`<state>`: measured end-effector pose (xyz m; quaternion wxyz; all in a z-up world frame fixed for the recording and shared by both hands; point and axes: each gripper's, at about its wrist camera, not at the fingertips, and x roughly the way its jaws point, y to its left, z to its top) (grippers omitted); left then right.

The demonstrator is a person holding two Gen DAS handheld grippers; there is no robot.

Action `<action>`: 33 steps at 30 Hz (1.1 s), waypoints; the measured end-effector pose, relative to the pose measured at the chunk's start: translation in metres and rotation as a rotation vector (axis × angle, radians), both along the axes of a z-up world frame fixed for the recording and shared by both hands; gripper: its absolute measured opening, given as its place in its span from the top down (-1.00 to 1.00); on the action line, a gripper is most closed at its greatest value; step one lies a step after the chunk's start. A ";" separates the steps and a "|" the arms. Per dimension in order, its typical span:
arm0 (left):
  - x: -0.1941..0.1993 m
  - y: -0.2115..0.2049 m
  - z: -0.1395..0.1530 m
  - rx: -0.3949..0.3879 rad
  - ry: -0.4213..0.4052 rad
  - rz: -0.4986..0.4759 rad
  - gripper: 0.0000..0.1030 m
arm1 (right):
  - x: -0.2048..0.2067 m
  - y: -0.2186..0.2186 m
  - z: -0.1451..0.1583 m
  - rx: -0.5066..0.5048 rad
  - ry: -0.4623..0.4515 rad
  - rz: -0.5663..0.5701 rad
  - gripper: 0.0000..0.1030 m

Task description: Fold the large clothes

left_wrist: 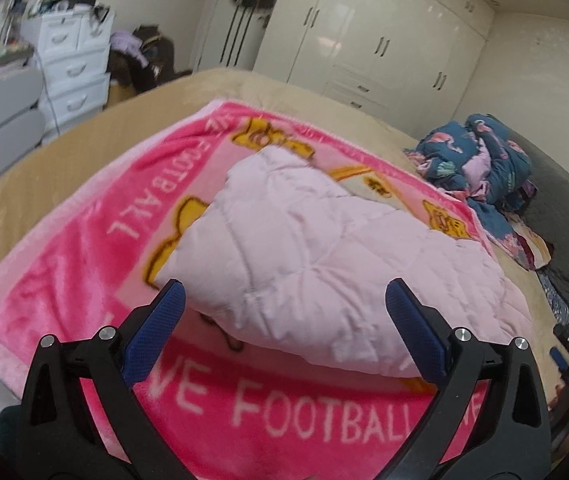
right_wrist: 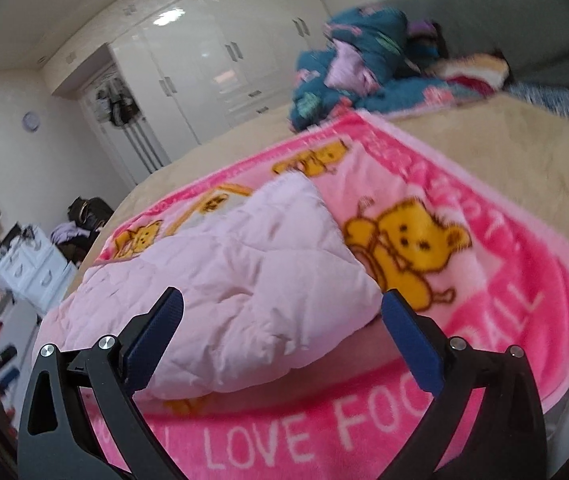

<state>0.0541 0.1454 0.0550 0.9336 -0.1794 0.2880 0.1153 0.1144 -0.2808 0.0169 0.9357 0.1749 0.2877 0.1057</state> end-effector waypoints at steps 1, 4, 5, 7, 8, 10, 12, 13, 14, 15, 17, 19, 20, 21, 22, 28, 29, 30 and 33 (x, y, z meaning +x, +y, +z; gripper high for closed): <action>-0.002 -0.004 0.002 0.005 -0.007 -0.007 -0.82 | -0.005 0.004 0.005 -0.025 -0.019 0.010 -0.92; -0.011 -0.022 0.008 0.028 -0.023 -0.042 -0.82 | -0.022 0.013 0.015 -0.063 -0.059 0.040 -0.92; -0.013 -0.026 0.008 0.035 -0.025 -0.051 -0.82 | -0.026 0.017 0.017 -0.068 -0.067 0.050 -0.92; -0.019 -0.036 0.008 0.038 -0.036 -0.076 -0.82 | -0.036 0.021 0.021 -0.074 -0.081 0.070 -0.92; -0.022 -0.040 0.008 0.035 -0.042 -0.088 -0.82 | -0.040 0.024 0.023 -0.078 -0.088 0.076 -0.92; -0.025 -0.048 0.008 0.025 -0.058 -0.115 -0.82 | -0.051 0.030 0.028 -0.115 -0.120 0.070 -0.92; -0.032 -0.058 0.008 0.032 -0.082 -0.147 -0.82 | -0.062 0.036 0.031 -0.139 -0.156 0.067 -0.92; -0.034 -0.062 0.009 0.043 -0.088 -0.153 -0.82 | -0.068 0.039 0.032 -0.149 -0.171 0.076 -0.92; -0.036 -0.066 0.009 0.054 -0.090 -0.160 -0.82 | -0.072 0.041 0.033 -0.158 -0.183 0.086 -0.92; -0.038 -0.070 0.009 0.062 -0.091 -0.167 -0.82 | -0.077 0.043 0.033 -0.171 -0.195 0.095 -0.92; -0.040 -0.077 0.010 0.072 -0.087 -0.179 -0.82 | -0.086 0.046 0.034 -0.188 -0.213 0.097 -0.92; -0.043 -0.085 0.008 0.089 -0.077 -0.190 -0.82 | -0.093 0.048 0.032 -0.181 -0.214 0.113 -0.92; -0.044 -0.088 0.006 0.098 -0.070 -0.195 -0.82 | -0.095 0.048 0.031 -0.181 -0.210 0.128 -0.92; -0.045 -0.092 0.003 0.105 -0.059 -0.200 -0.82 | -0.097 0.051 0.030 -0.182 -0.199 0.155 -0.92; -0.047 -0.094 0.000 0.109 -0.053 -0.202 -0.82 | -0.099 0.054 0.028 -0.191 -0.181 0.169 -0.92; -0.057 -0.108 -0.022 0.149 -0.003 -0.177 -0.82 | -0.109 0.063 0.012 -0.215 -0.119 0.222 -0.92; -0.058 -0.109 -0.023 0.153 0.003 -0.170 -0.82 | -0.111 0.064 0.008 -0.221 -0.116 0.223 -0.92; -0.057 -0.111 -0.027 0.156 0.015 -0.173 -0.82 | -0.112 0.065 0.005 -0.231 -0.105 0.220 -0.92; -0.055 -0.116 -0.030 0.148 0.034 -0.203 -0.82 | -0.113 0.068 -0.003 -0.226 -0.065 0.219 -0.92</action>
